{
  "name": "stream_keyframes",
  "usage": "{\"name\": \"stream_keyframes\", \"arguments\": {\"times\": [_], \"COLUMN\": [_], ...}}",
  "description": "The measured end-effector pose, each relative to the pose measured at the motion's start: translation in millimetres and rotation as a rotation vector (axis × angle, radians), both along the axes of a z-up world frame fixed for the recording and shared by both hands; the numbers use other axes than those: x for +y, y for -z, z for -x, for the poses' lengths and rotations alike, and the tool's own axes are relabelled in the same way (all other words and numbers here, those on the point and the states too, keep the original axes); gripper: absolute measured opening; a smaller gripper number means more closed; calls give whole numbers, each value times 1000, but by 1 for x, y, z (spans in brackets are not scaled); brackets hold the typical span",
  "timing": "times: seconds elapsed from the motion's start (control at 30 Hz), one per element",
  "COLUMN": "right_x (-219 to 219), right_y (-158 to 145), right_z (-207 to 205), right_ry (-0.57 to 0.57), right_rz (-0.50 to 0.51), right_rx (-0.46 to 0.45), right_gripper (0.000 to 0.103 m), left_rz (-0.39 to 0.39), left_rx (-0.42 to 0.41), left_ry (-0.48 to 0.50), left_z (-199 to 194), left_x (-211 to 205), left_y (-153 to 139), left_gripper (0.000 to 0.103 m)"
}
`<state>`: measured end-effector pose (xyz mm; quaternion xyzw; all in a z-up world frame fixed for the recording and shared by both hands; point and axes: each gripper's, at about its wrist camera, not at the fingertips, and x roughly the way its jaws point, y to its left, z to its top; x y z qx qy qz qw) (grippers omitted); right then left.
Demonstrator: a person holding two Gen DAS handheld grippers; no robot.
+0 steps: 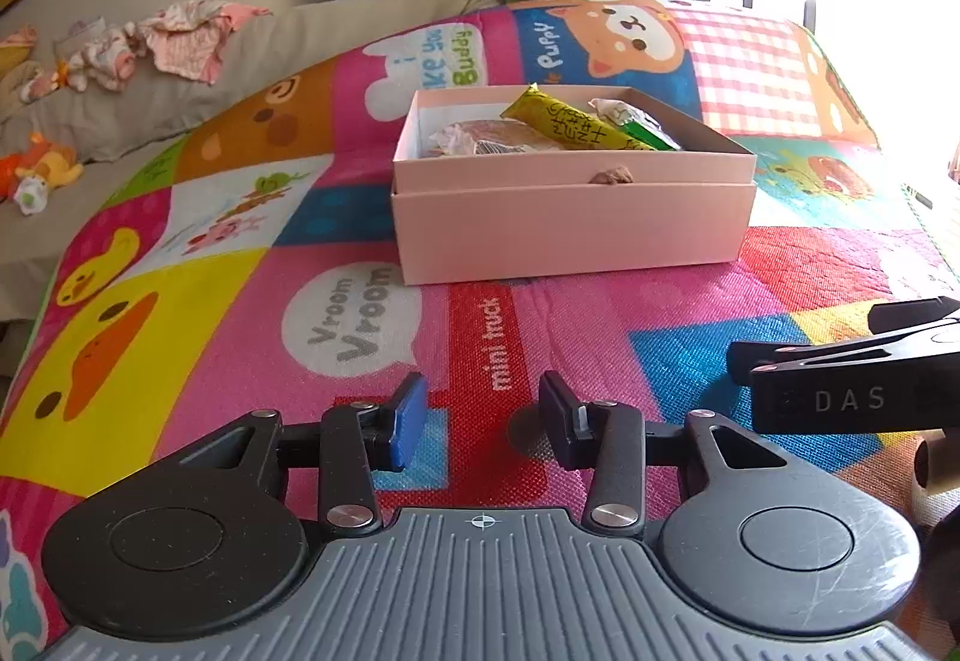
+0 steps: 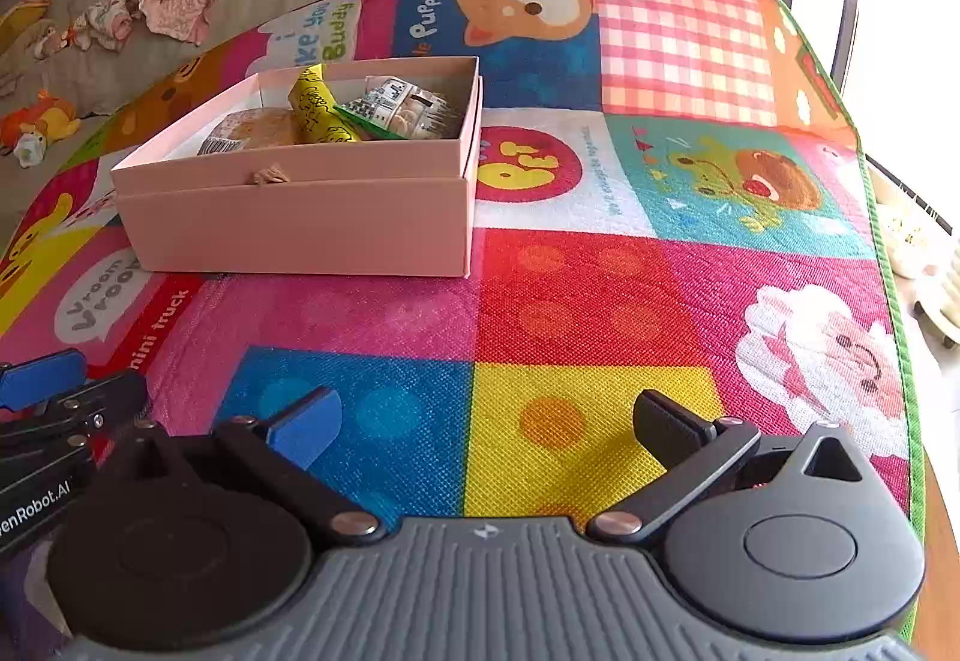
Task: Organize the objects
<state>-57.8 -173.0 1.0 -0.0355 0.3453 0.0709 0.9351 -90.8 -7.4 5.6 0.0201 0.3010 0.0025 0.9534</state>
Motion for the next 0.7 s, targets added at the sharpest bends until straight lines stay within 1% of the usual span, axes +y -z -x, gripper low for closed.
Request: {"name": "stream_keyframes", "arguments": {"times": [0.03,0.13,0.2,0.23,0.33,0.43,0.7], "right_x": [1,2,3,3,2,3,3], "right_y": [0,0,0,0,1,1,2], "right_z": [-1,-3,-2,-2,-2,-3,-2], "right_ry": [-11,-27,-27,-26,-12,-6,-6], "right_rz": [-7,-15,-16,-18,-31,-33,-28], "right_rx": [4,9,8,8,1,-2,-5], "right_gripper": [103,103,103,103,103,103,103], "left_rz": [-2,28,37,35,28,51,43], "left_rx": [0,9,19,23,25,24,24], "left_ry": [-2,-8,-7,-4,-7,-12,-13], "left_z": [0,-4,-7,-8,-12,-14,-14], "left_x": [-1,1,2,1,-1,2,0], "left_y": [0,-1,-1,-1,-1,0,0], "left_gripper": [45,46,49,51,52,53,53]}}
